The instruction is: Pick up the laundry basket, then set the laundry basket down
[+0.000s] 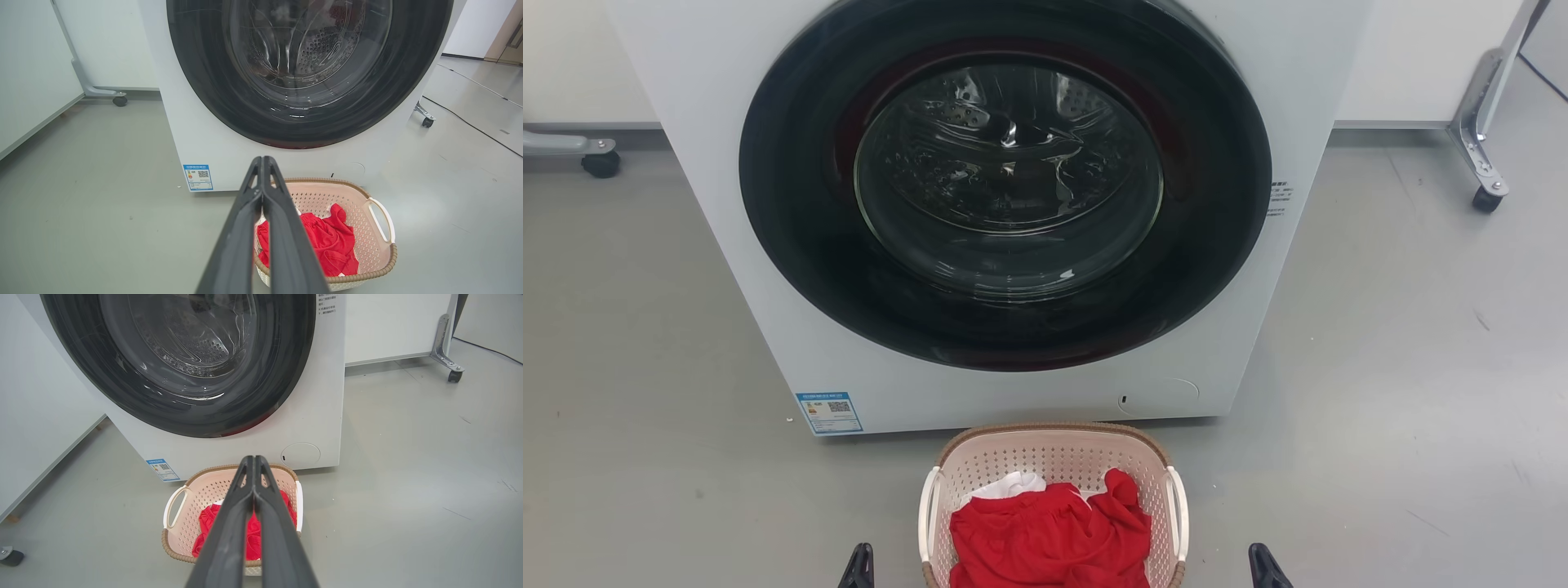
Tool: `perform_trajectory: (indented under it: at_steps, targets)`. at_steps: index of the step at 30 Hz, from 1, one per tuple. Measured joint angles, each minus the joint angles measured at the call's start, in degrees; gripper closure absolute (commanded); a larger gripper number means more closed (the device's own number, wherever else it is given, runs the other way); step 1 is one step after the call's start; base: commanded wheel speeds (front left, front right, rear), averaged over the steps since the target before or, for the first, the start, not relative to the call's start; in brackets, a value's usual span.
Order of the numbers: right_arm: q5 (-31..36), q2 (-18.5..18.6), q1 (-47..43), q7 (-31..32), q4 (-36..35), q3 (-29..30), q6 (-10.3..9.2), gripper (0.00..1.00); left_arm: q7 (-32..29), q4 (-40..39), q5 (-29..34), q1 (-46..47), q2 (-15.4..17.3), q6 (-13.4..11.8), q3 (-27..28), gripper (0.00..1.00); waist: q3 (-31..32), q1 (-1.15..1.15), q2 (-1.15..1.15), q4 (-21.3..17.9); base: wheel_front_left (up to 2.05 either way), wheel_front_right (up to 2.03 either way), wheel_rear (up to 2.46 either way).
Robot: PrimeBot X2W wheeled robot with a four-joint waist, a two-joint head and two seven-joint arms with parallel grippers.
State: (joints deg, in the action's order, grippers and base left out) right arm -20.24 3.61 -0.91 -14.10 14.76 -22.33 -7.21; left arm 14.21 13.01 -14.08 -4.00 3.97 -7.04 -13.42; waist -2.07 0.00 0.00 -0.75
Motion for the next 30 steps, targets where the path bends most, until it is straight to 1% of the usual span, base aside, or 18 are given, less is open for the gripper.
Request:
perform_trajectory:
  at_steps: [4, 13, 14, 30]
  targets:
    - [-1.8, 0.0, 0.0, 0.5, 0.0, 1.2, 0.25, 1.0, -0.6, 0.1, -1.4, 0.0, 0.0, 0.5, 0.6, 1.0, 0.1, 0.0, 0.0, 0.0, 0.0, 0.0, 0.0]
    - [-8.9, -0.1, 0.2, 2.5, 0.1, 3.9, 1.74, 1.0, -2.6, 0.6, -9.1, 0.3, -0.1, 1.9, 2.4, 1.0, 0.3, 0.0, 0.0, 0.1, 0.0, 0.0, 0.0]
    - [-8.9, -0.1, 0.2, 2.5, 0.1, 3.9, 1.74, 1.0, -2.6, 0.6, -9.1, 0.3, -0.1, 1.9, 2.4, 1.0, 0.3, 0.0, 0.0, 0.1, 0.0, 0.0, 0.0]
    - [-20.8, -0.3, 0.9, 6.3, 0.4, 9.0, 3.91, 1.0, -6.4, 1.2, -22.3, 1.6, -0.4, 4.1, 5.6, 1.0, 0.6, 0.0, 0.0, 0.2, 0.0, 0.0, 0.0]
